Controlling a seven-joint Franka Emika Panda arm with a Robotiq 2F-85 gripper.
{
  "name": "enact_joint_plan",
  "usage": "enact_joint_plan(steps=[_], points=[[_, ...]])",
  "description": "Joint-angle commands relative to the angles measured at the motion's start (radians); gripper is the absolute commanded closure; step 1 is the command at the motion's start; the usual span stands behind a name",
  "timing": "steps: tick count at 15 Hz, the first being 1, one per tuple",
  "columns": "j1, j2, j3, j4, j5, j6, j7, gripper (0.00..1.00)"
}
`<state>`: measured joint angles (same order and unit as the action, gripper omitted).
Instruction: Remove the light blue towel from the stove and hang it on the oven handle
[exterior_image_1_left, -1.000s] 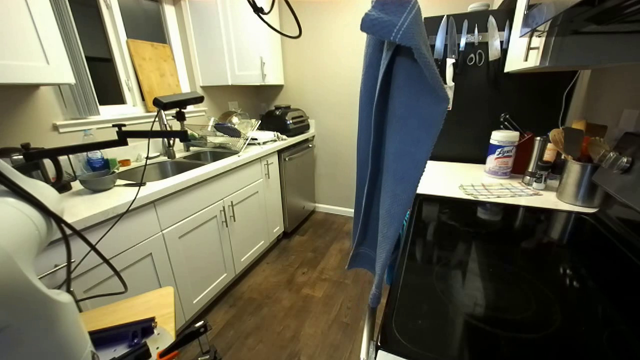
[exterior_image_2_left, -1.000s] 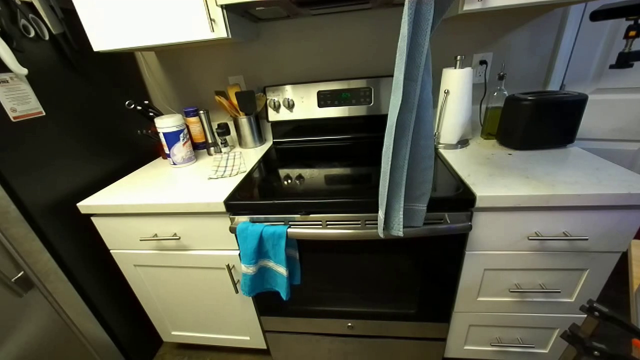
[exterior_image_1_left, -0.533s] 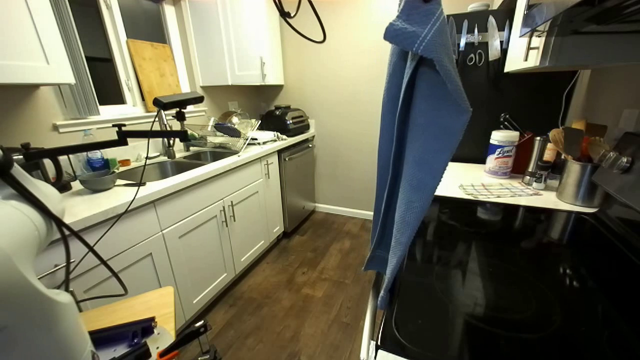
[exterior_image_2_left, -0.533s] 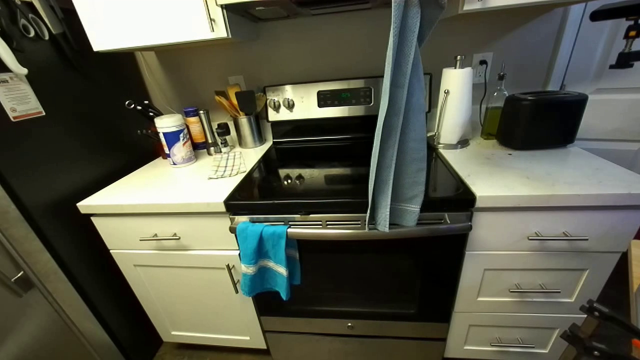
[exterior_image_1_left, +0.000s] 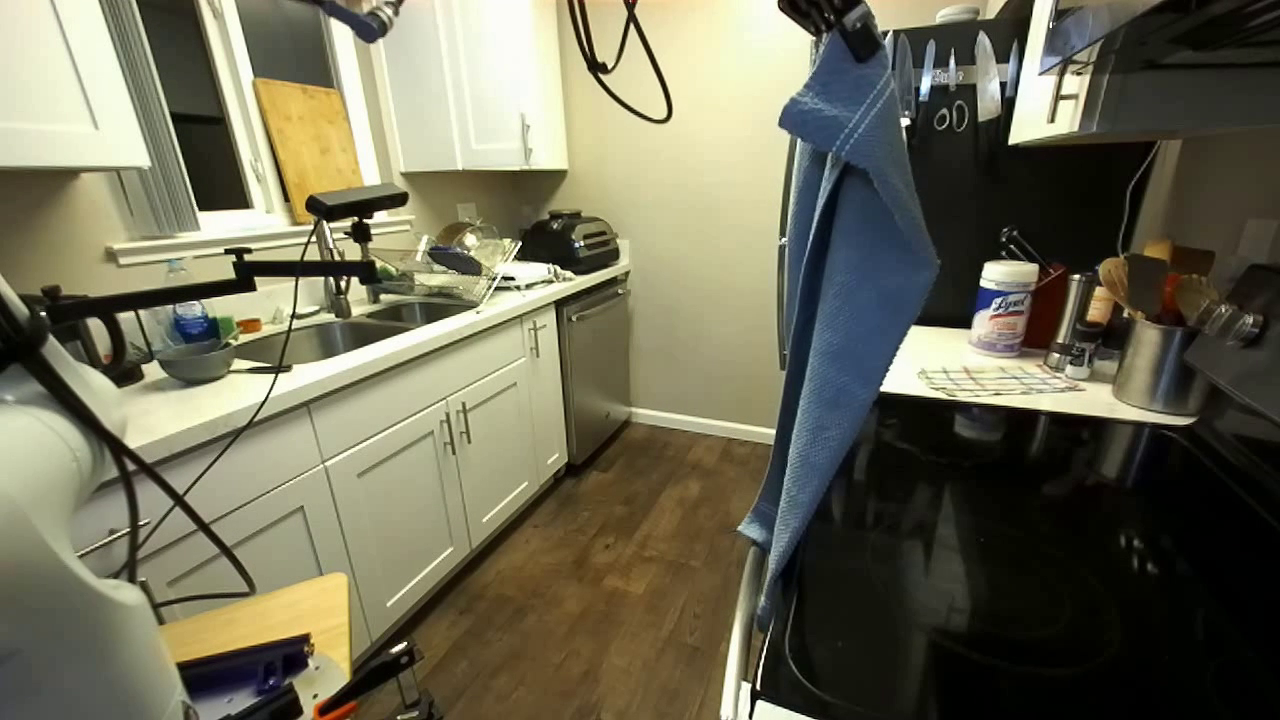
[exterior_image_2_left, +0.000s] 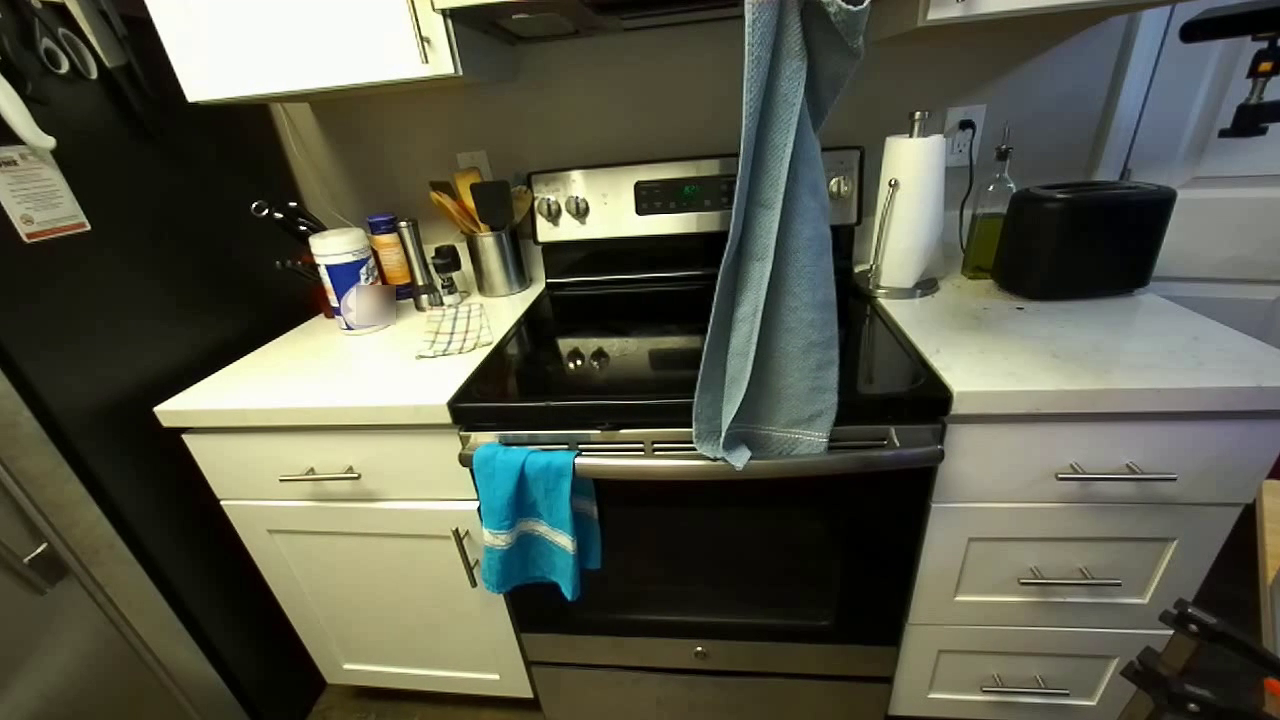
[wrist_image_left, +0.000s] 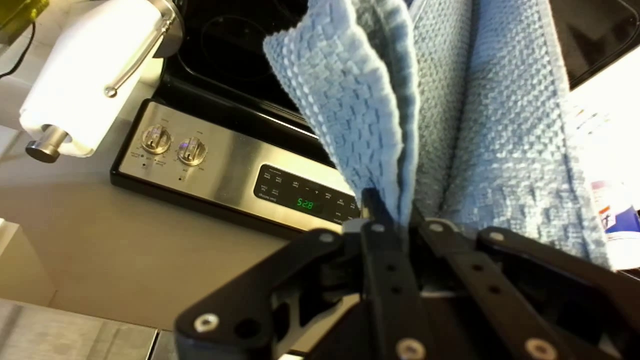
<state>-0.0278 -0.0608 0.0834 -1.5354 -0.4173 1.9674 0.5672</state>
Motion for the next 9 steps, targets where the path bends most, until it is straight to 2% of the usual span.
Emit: enact_joint_plan(steps=[1, 9], points=[[0.023, 0.031, -0.005, 0.016, -0.01, -0.014, 0.012, 0.98], [0.058, 0.13, -0.018, 0.021, -0.02, -0.023, -0.012, 0.98]])
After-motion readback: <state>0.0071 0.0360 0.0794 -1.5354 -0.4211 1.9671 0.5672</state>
